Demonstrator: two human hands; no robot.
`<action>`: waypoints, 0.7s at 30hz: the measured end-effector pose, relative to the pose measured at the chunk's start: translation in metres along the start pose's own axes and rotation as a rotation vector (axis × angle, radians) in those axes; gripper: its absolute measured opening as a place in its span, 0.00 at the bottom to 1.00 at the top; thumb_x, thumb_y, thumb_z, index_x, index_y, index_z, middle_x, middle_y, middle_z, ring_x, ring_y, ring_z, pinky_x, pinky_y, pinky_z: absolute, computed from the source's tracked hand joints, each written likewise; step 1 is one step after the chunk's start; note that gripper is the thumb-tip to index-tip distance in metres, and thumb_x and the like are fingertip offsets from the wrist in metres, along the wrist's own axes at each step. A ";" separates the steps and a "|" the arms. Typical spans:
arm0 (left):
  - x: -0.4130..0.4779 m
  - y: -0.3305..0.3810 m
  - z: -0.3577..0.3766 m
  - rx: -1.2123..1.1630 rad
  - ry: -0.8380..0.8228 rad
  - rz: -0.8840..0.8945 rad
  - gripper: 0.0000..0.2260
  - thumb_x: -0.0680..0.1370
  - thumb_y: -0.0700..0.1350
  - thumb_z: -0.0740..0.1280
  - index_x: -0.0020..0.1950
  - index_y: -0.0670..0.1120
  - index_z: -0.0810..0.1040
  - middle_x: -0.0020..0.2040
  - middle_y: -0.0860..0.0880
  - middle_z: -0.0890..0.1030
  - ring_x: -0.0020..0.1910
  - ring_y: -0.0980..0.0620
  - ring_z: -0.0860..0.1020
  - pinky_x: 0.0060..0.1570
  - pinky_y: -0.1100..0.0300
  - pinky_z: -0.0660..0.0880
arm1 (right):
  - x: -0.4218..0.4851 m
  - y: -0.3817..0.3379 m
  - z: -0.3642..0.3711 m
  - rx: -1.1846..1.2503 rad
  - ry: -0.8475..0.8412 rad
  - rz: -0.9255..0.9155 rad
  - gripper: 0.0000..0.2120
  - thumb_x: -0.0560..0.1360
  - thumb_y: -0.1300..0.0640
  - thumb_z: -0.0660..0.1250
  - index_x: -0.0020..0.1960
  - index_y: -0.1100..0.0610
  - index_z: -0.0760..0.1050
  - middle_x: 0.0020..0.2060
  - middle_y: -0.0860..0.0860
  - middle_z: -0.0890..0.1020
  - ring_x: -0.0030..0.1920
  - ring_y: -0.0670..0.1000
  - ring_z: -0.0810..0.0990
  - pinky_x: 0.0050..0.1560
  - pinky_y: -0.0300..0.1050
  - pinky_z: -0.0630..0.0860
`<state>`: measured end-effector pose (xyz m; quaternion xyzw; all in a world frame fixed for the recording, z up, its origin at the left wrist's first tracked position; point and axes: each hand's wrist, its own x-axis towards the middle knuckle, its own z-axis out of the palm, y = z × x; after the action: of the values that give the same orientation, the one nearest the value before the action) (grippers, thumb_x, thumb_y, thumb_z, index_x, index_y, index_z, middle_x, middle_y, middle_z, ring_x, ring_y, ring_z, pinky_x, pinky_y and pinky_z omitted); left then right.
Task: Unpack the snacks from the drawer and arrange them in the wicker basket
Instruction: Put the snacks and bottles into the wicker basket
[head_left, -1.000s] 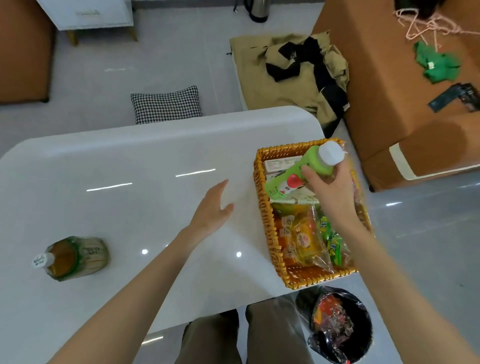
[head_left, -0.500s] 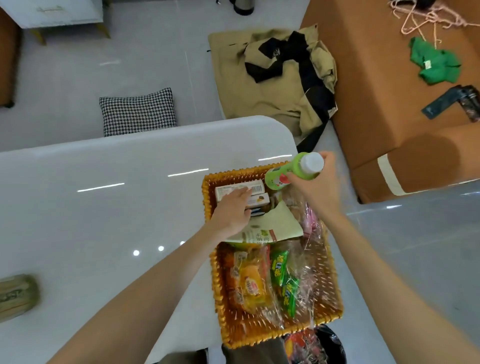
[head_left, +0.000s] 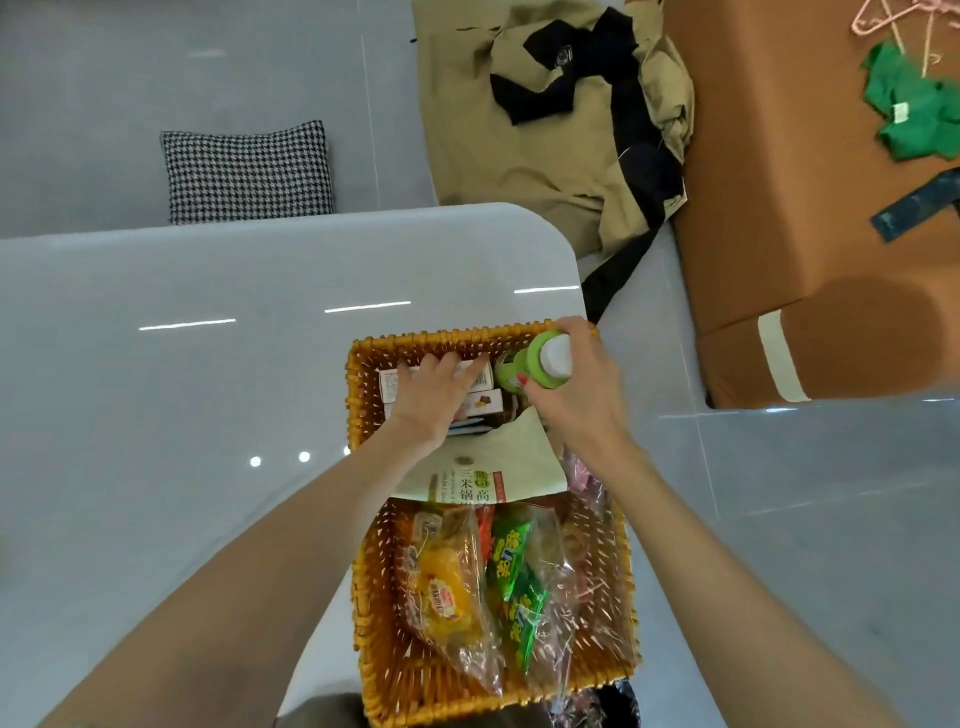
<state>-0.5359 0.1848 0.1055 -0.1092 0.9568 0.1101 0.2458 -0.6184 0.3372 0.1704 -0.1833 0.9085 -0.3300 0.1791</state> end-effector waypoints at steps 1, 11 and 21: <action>0.000 0.002 0.000 0.012 -0.002 0.006 0.36 0.78 0.48 0.66 0.79 0.53 0.46 0.70 0.45 0.65 0.67 0.43 0.66 0.68 0.36 0.62 | 0.001 0.005 0.001 -0.039 -0.025 0.005 0.28 0.70 0.51 0.75 0.64 0.49 0.65 0.55 0.49 0.76 0.55 0.50 0.75 0.53 0.49 0.77; -0.011 -0.012 0.014 0.020 -0.002 0.030 0.33 0.81 0.49 0.61 0.79 0.48 0.43 0.79 0.47 0.49 0.78 0.45 0.48 0.73 0.35 0.49 | 0.022 0.003 0.036 -0.552 -0.130 -0.093 0.34 0.72 0.44 0.71 0.71 0.54 0.62 0.64 0.58 0.67 0.63 0.59 0.64 0.63 0.52 0.62; -0.016 -0.009 0.013 -0.020 0.023 -0.012 0.32 0.81 0.47 0.61 0.79 0.48 0.45 0.79 0.47 0.49 0.78 0.43 0.48 0.74 0.38 0.49 | 0.004 0.012 0.023 -0.181 -0.121 -0.152 0.21 0.76 0.59 0.69 0.69 0.53 0.72 0.62 0.50 0.76 0.63 0.51 0.70 0.66 0.44 0.65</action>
<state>-0.5136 0.1821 0.1009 -0.1187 0.9578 0.1169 0.2343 -0.6143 0.3315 0.1451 -0.2865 0.9056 -0.2478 0.1908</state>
